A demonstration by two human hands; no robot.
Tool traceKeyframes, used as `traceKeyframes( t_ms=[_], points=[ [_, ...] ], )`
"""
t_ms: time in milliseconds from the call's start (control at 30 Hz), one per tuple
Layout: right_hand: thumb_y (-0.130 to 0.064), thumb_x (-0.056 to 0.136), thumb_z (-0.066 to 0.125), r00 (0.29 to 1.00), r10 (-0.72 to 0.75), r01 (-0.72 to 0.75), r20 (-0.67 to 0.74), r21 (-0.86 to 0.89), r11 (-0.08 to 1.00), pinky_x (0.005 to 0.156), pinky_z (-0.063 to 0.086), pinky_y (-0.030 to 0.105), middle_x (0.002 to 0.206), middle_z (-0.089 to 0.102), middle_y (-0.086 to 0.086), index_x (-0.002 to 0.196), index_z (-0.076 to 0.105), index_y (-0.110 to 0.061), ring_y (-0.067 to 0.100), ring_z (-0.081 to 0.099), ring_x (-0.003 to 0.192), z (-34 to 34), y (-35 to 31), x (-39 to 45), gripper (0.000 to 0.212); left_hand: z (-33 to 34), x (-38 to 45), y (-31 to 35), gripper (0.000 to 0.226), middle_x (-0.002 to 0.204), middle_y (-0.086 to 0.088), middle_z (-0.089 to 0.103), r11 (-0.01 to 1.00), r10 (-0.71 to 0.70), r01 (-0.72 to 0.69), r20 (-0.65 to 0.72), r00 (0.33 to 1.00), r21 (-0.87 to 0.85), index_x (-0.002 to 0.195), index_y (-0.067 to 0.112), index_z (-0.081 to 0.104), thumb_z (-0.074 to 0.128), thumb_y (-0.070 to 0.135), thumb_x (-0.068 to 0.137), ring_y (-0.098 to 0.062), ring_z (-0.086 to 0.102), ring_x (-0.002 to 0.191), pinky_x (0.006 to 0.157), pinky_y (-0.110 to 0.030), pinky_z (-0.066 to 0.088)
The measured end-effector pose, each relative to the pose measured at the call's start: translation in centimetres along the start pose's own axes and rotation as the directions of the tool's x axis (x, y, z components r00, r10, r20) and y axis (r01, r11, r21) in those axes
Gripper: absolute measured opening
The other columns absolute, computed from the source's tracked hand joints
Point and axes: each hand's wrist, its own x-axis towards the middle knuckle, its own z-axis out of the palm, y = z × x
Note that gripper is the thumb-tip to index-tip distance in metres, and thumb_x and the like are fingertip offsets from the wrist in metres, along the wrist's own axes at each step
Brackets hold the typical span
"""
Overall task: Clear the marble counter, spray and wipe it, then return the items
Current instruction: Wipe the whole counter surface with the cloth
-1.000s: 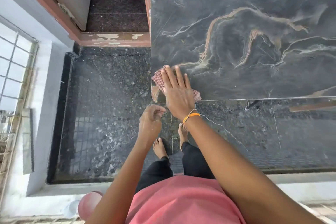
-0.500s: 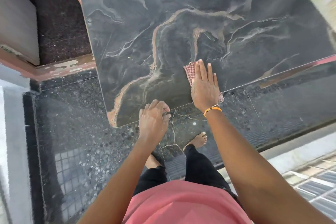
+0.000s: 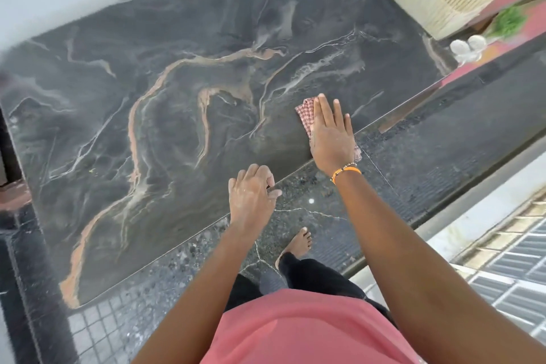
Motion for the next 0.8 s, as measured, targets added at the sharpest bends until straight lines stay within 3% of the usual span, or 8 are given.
traceKeyframes(
  t_ms=[333, 800],
  points=[
    [-0.012, 0.096, 0.037, 0.994, 0.104, -0.103, -0.020, 0.055, 0.993, 0.118, 0.016, 0.050, 0.159, 0.003, -0.004, 0.149, 0.006, -0.012, 0.029, 0.007, 0.146, -2.1, 10.4, 3.9, 0.062, 3.3, 5.7, 8.2, 0.020, 0.086, 0.004, 0.054, 0.994, 0.098, -0.099, 0.027, 0.995, 0.034, 0.082, 0.016, 0.054, 0.072, 0.020, 0.075, -0.019, 0.050, 0.082, 0.074, -0.026, 0.020],
    [-0.007, 0.095, 0.036, 0.967, 0.244, -0.234, -0.080, 0.115, 0.965, 0.116, 0.022, 0.050, 0.159, 0.008, -0.005, 0.149, 0.011, -0.013, 0.036, 0.005, 0.145, -3.8, 23.0, 10.8, 0.060, 7.9, 16.0, 18.8, 0.030, 0.088, 0.003, 0.057, 0.985, 0.172, -0.169, 0.113, 0.979, -0.032, 0.084, 0.014, 0.055, 0.078, 0.027, 0.069, -0.020, 0.051, 0.086, 0.078, -0.029, 0.022]
  ],
)
